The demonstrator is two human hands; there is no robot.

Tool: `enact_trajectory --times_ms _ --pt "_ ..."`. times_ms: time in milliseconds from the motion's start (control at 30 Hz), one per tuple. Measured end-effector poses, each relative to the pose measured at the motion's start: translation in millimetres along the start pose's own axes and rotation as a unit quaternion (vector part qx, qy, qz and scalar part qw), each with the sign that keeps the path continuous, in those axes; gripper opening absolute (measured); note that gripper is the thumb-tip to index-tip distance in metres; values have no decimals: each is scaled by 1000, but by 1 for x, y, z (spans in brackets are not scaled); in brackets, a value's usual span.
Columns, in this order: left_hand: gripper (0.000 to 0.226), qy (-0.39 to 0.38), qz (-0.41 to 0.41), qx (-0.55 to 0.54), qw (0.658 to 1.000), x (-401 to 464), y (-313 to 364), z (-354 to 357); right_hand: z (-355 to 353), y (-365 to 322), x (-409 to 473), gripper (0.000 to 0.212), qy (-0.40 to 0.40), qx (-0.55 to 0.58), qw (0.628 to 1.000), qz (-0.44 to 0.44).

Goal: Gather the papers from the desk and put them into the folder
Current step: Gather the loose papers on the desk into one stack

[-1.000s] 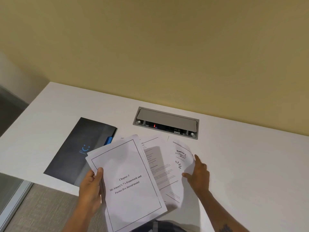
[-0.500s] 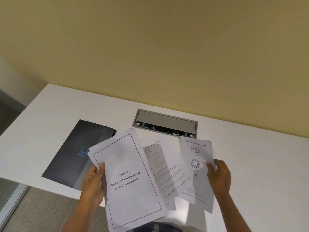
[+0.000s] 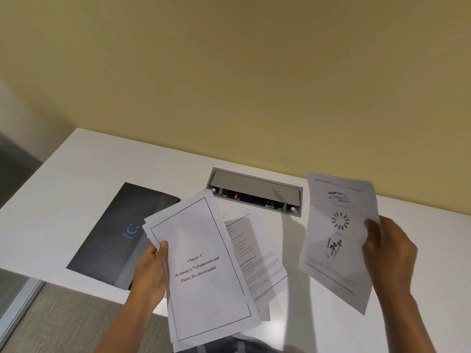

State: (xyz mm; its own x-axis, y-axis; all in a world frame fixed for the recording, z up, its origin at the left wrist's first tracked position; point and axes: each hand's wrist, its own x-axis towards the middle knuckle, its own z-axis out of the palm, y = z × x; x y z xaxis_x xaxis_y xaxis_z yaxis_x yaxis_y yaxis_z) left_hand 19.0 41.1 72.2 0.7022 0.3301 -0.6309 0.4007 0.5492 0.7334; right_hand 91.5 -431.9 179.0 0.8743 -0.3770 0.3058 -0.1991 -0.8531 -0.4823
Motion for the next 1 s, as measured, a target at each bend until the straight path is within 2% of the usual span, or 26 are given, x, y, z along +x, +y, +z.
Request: enact_trajectory --times_ms 100,133,200,300,367,433,533,600,700,800,833,867,933,967,1000 --pt "28 -4 -1 6 1000 1 3 6 5 -29 -2 10 18 52 998 -42" --pt "28 -8 -2 7 1000 2 3 7 12 -39 -6 13 7 83 996 -44" --pt "29 -15 -5 9 1000 5 2 9 31 -59 -20 17 -64 146 987 -23" --pt "31 -23 -16 31 999 8 0 10 58 -90 -49 14 -205 264 941 46" --pt "29 -24 -24 60 998 9 -1 12 71 -105 -66 24 -268 326 904 73" --pt "26 -26 -31 95 995 8 -2 12 81 -116 -81 30 -315 357 876 83" --pt "20 -25 -48 133 990 1 -3 13 89 -128 -94 17 -365 371 847 108" --pt "19 -17 -64 150 986 -3 -4 12 94 -132 -102 17 -394 381 826 128" --pt "32 -12 -74 156 985 -2 -11 7 102 -134 -116 18 -438 399 791 154" --pt "71 11 -74 165 984 0 -16 0 111 -132 -129 19 -475 401 764 173" --pt "75 13 -70 180 981 -1 -17 -2 112 -131 -130 18 -487 394 760 176" --pt "72 13 -69 186 980 -1 -18 -4 112 -131 -131 20 -503 386 752 180" --pt "49 14 -75 185 980 -1 -20 -8 115 -128 -129 41 -537 369 731 202" --pt "31 25 -71 186 980 -3 -19 -9 118 -124 -128 49 -539 361 729 216" --pt "18 41 -66 185 980 -4 -20 -11 123 -119 -127 51 -524 348 746 217"
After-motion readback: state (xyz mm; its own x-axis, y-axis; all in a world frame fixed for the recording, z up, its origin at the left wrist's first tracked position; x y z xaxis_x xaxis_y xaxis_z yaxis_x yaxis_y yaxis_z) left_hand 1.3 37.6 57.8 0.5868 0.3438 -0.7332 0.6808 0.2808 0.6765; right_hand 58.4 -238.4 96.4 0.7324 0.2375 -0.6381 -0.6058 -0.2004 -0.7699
